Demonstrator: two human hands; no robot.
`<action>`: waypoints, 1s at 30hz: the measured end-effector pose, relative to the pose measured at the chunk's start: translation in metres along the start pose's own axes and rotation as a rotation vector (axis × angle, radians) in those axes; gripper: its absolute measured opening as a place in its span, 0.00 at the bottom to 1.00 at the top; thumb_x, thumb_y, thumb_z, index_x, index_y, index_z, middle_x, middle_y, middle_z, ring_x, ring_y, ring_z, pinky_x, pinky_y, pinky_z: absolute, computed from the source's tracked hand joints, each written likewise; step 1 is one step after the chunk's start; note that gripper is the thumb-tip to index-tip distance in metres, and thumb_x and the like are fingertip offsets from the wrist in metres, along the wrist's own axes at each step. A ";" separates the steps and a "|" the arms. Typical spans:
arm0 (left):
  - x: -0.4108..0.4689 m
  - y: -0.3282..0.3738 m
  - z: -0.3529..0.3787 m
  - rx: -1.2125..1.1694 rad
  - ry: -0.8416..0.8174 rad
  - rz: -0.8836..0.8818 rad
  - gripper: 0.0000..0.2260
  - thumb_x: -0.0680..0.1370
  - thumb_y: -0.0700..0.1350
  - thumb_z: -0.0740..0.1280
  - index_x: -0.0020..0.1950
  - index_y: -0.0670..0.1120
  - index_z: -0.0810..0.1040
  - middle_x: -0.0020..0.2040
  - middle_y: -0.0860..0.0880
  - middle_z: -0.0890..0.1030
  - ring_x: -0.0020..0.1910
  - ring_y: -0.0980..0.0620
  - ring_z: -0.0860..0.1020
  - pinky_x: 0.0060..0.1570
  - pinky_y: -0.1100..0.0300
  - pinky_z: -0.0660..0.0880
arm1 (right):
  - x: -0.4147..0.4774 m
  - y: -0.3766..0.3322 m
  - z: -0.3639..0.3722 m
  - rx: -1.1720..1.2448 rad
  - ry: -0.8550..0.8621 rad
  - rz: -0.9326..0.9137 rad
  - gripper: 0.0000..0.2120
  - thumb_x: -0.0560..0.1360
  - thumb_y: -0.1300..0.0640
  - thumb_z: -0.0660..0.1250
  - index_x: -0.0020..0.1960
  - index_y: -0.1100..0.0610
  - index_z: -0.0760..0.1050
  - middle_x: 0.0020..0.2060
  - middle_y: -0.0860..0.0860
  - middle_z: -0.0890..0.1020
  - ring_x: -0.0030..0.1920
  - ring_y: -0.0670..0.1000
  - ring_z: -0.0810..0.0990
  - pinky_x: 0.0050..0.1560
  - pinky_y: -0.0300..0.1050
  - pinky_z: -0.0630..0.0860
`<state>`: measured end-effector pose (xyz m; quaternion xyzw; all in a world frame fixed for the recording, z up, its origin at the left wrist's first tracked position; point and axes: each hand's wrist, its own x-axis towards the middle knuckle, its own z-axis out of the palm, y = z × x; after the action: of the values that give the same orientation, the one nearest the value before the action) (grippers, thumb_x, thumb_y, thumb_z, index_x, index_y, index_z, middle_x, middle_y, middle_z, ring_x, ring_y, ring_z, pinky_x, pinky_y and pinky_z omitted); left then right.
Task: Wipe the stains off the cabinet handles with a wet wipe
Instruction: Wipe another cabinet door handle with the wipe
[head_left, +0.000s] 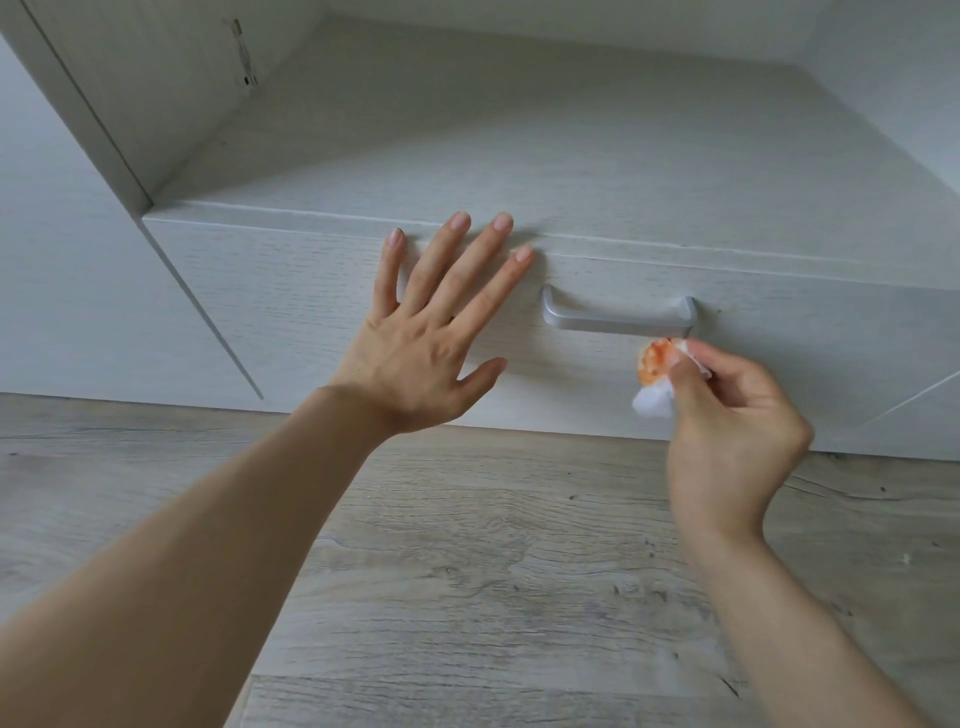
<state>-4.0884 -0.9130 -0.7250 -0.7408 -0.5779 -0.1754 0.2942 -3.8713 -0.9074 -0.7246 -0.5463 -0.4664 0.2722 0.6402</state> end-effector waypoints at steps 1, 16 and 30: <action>0.000 0.000 0.000 -0.003 -0.004 -0.002 0.36 0.75 0.59 0.57 0.78 0.48 0.48 0.77 0.47 0.49 0.75 0.46 0.44 0.70 0.47 0.30 | 0.000 -0.001 -0.002 -0.004 -0.011 -0.016 0.07 0.71 0.61 0.71 0.45 0.49 0.80 0.41 0.54 0.84 0.41 0.48 0.82 0.47 0.42 0.77; 0.000 0.002 0.001 -0.003 0.023 0.000 0.36 0.74 0.59 0.58 0.77 0.47 0.50 0.76 0.46 0.51 0.75 0.45 0.46 0.70 0.46 0.32 | -0.010 -0.033 0.025 -0.112 -0.203 -0.161 0.07 0.73 0.61 0.69 0.49 0.56 0.83 0.43 0.51 0.83 0.42 0.40 0.79 0.49 0.29 0.71; -0.006 -0.007 -0.005 -0.023 0.051 -0.001 0.35 0.74 0.56 0.61 0.77 0.46 0.53 0.77 0.45 0.55 0.76 0.43 0.51 0.73 0.47 0.40 | -0.015 -0.053 0.036 -0.084 -0.216 -0.206 0.09 0.72 0.62 0.70 0.51 0.52 0.81 0.42 0.43 0.81 0.42 0.37 0.79 0.46 0.26 0.69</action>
<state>-4.0964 -0.9198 -0.7234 -0.7392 -0.5684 -0.2011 0.3003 -3.9176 -0.9174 -0.6798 -0.4896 -0.5972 0.2423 0.5874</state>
